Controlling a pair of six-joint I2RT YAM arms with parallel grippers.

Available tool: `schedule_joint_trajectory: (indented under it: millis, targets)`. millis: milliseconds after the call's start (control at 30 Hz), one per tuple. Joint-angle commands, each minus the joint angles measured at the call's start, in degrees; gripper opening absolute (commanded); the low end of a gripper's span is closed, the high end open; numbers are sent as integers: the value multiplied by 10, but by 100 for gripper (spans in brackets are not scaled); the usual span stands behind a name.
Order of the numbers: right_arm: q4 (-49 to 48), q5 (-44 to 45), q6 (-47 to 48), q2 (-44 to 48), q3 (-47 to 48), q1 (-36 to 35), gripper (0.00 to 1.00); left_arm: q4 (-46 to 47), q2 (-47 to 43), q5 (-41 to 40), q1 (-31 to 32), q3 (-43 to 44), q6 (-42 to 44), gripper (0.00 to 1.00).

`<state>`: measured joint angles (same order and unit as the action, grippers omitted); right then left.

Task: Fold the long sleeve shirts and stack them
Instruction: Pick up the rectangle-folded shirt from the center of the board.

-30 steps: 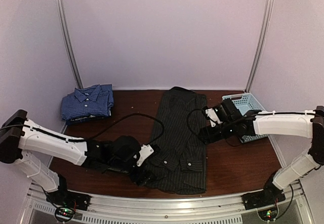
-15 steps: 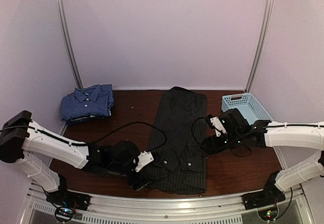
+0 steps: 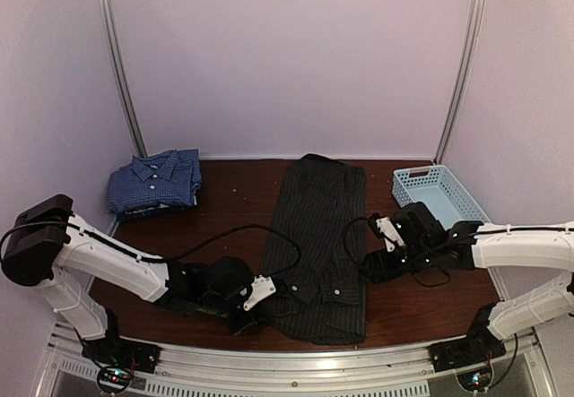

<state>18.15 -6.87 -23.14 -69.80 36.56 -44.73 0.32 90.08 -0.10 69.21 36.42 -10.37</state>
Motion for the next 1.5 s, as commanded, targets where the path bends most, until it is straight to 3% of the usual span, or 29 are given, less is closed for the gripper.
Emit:
schedule_joint_trajectory:
  millis: [0, 133, 367, 767, 1033, 1233, 1467]
  targets:
    - [-5, -6, -29, 35, -27, -30, 68, -1, -3, 23, 6, -1, -23, 29]
    - [-19, 10, -58, 61, -52, -92, 68, -30, -20, 37, 7, -1, -52, 9]
    - [-72, 44, -80, 103, -97, -212, 69, -60, -11, 61, 7, 24, -78, 0]
    - [-75, 85, -85, -17, -79, -335, 68, -80, 11, 70, 7, 48, -121, 0]
    - [-59, 99, -86, -82, -55, -358, 62, -92, 16, 72, 7, 54, -124, 0]
    - [-25, 125, -95, -118, -37, -388, 65, -104, 18, 69, 6, 58, -123, 0]
    - [2, 150, -113, -150, -32, -399, 53, -105, 2, 76, 6, 50, -123, 0]
